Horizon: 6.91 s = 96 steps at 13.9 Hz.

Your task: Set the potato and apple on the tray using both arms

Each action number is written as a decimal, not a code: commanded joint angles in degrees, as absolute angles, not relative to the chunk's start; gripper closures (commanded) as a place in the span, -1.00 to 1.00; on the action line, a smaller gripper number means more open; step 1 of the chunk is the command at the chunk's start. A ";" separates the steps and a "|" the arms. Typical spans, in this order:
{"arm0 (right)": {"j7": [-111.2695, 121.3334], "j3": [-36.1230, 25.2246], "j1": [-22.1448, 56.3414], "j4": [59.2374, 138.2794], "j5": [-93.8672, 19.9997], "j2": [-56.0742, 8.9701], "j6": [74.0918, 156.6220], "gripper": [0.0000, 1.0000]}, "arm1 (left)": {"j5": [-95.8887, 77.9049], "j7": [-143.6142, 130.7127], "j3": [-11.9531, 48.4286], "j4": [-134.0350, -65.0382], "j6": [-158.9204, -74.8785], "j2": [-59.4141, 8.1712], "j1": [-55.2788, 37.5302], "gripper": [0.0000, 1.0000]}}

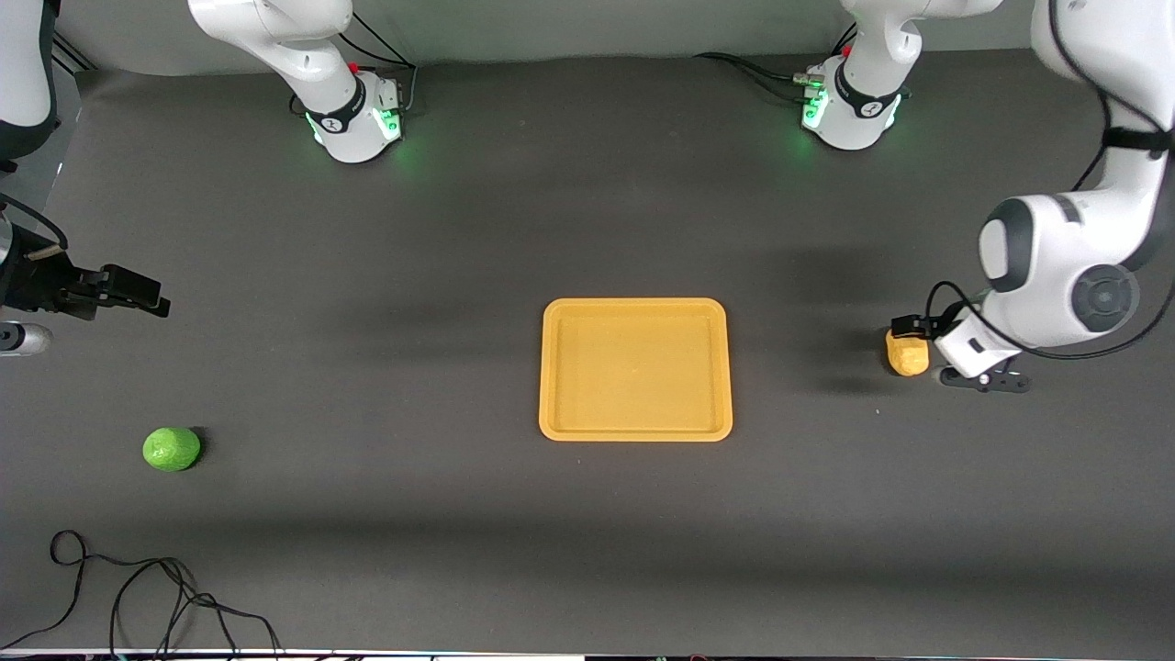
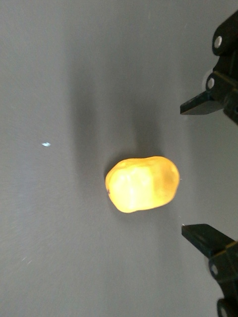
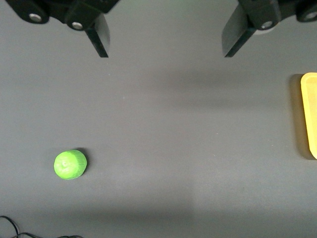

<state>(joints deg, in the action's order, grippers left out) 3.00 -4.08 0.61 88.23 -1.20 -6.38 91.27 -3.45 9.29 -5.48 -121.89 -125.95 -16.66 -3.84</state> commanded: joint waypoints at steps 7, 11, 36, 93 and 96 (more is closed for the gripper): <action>16.49 -5.80 -6.31 86.75 -0.26 -13.09 100.79 -1.00 | -4.04 9.93 -5.54 -124.54 -136.14 -23.38 -2.90 -0.08; 28.81 -5.80 -15.10 80.62 -0.79 -21.15 104.94 -1.00 | -4.39 6.26 -5.19 -122.26 -134.91 -17.42 -4.74 0.87; 32.42 -5.19 -16.79 84.03 -10.81 -46.58 133.07 0.18 | -4.48 -26.63 5.54 -105.73 -129.05 -25.95 -26.19 -1.00; -32.03 -21.41 45.88 77.40 -2.28 -15.50 89.47 -1.00 | 1.05 8.88 4.48 -103.10 -100.11 1.05 5.54 -1.00; -21.74 -29.68 45.79 82.78 -2.29 -9.77 89.21 -1.00 | 1.05 9.05 4.39 -103.36 -99.50 2.28 5.54 -1.00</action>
<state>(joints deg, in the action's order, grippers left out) -27.11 -25.87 44.61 75.90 -2.70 -15.69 88.39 1.10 7.91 4.33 -101.50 -99.45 -0.36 5.26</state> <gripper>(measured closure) 0.000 0.000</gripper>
